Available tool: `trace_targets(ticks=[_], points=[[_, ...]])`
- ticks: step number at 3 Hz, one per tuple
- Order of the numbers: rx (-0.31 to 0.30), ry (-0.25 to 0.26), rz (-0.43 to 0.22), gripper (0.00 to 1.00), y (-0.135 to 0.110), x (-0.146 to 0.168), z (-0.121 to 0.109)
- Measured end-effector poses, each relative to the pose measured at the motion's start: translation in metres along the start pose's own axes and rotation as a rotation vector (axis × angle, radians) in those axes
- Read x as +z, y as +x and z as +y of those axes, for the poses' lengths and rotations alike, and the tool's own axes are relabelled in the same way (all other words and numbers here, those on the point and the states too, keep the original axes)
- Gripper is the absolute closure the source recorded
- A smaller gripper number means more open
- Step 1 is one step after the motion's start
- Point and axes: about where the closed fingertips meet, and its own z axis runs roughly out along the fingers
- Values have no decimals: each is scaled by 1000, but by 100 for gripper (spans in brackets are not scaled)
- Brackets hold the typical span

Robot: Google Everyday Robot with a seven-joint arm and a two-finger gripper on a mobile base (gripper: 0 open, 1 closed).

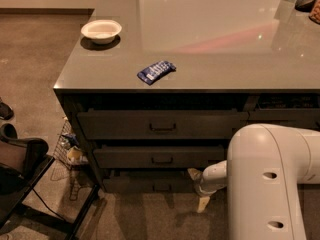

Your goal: Open bottom drawer

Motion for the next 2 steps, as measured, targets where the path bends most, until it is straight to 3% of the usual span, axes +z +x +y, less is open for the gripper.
trace_targets(ticks=[2], points=[[37,-102,-33,0,-3,60,22]])
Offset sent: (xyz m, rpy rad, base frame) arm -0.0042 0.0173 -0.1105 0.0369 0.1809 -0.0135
